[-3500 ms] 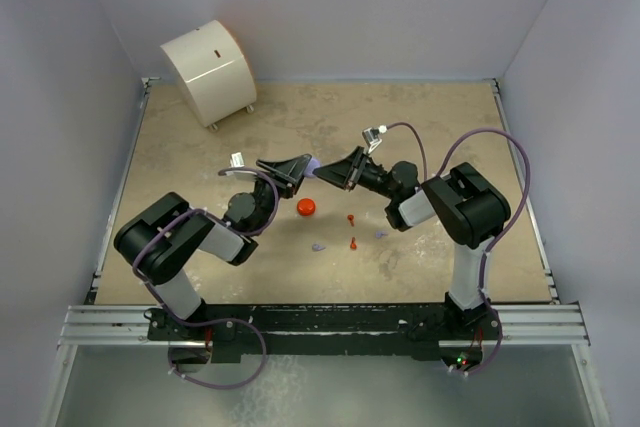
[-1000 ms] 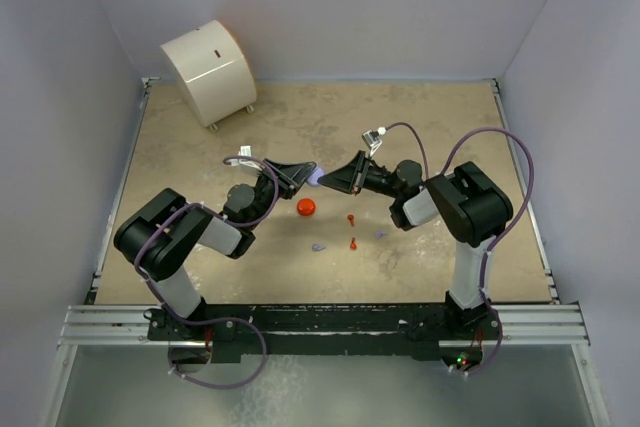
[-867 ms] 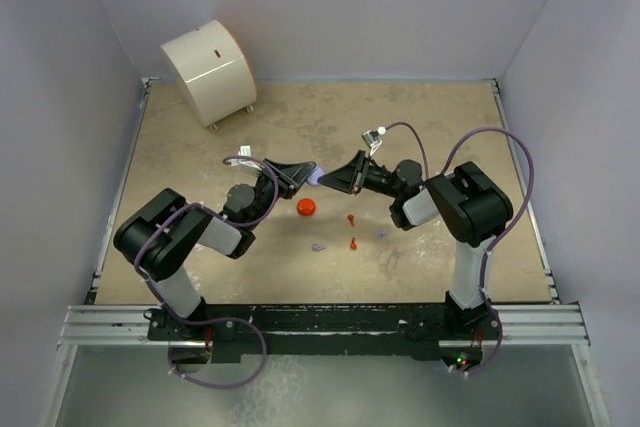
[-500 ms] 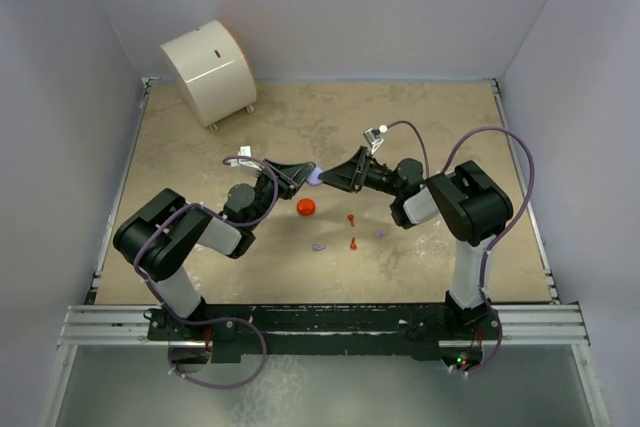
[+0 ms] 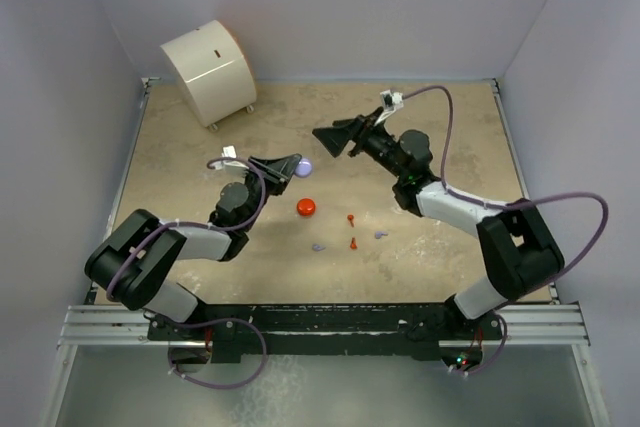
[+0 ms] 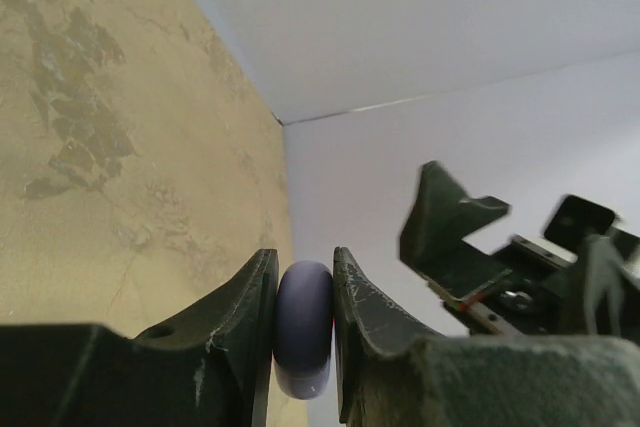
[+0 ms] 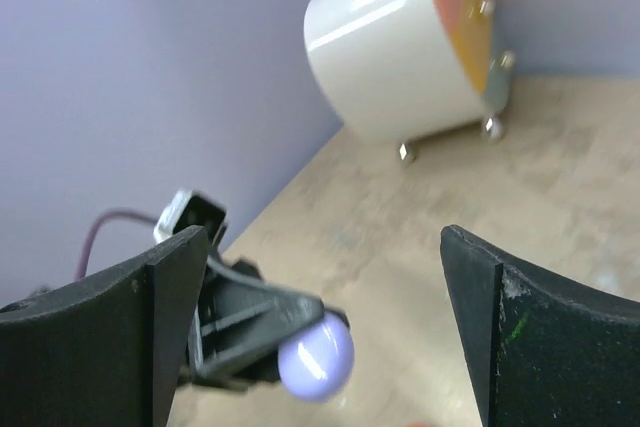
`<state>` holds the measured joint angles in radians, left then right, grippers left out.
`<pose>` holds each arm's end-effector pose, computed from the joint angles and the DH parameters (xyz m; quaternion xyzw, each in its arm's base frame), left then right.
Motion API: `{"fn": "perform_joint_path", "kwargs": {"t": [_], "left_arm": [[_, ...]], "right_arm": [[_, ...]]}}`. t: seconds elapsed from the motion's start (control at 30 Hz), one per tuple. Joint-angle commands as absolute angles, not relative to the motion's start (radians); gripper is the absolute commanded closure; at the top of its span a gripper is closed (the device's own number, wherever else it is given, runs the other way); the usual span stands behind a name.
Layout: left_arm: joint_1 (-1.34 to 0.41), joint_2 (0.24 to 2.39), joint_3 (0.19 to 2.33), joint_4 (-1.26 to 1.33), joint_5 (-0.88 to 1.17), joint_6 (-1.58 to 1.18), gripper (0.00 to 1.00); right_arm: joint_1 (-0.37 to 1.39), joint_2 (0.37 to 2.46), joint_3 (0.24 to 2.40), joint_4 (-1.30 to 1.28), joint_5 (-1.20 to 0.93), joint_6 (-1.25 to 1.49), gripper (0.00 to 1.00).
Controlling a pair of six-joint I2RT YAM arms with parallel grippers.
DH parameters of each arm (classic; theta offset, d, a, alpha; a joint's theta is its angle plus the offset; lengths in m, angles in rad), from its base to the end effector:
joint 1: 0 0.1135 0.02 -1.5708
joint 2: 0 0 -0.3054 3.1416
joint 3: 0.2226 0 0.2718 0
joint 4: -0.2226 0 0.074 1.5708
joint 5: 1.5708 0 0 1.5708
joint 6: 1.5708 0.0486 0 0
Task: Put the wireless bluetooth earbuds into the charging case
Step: Pick up the charging case at the center of the board, then open the charging case.
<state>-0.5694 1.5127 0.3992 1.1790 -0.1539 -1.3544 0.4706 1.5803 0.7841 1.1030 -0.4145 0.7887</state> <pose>0.2524 -0.1527 0.2150 -0.3125 0.6083 -0.5669 0.4593 0.3157 0.1826 0.3072 -0.0724 0.5971 0.5632 0.5666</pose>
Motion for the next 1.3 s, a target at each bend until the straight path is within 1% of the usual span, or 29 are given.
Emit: {"fn": "perform_joint_path", "kwargs": {"t": [0.0, 0.13, 0.27, 0.3, 0.4, 0.5, 0.63, 0.83, 1.1, 1.27], "left_arm": [[-0.566, 1.474, 0.386, 1.156, -0.274, -1.412, 1.00], [-0.569, 1.487, 0.376, 1.172, -0.321, -1.468, 1.00], [-0.576, 1.476, 0.375, 1.145, -0.363, -1.492, 1.00], [-0.578, 1.468, 0.375, 1.125, -0.378, -1.497, 1.00], [-0.587, 1.427, 0.376, 1.050, -0.428, -1.516, 1.00], [-0.593, 1.395, 0.375, 1.000, -0.465, -1.536, 1.00], [-0.594, 1.372, 0.386, 0.939, -0.478, -1.557, 1.00], [-0.595, 1.374, 0.398, 0.921, -0.466, -1.568, 1.00], [-0.598, 1.375, 0.409, 0.920, -0.456, -1.556, 1.00], [-0.598, 1.375, 0.417, 0.920, -0.451, -1.552, 1.00]], "right_arm": [[0.591, 1.518, 0.929, 0.731, -0.003, 0.447, 0.00], [0.617, 1.520, 0.941, 0.706, 0.103, 0.405, 0.00], [0.619, 1.468, 0.845, 0.819, 0.157, 0.372, 0.00], [0.619, 1.465, 0.840, 0.814, 0.176, 0.375, 0.00], [0.624, 1.503, 0.896, 0.692, 0.231, 0.350, 0.00], [0.646, 1.511, 0.898, 0.661, 0.271, 0.320, 0.00], [0.667, 1.493, 0.898, 0.657, 0.254, 0.328, 0.01], [0.706, 1.494, 0.943, 0.637, 0.252, 0.339, 0.01], [0.765, 1.540, 0.989, 0.613, 0.247, 0.339, 0.01], [0.795, 1.575, 0.982, 0.617, 0.241, 0.355, 0.01]]}}
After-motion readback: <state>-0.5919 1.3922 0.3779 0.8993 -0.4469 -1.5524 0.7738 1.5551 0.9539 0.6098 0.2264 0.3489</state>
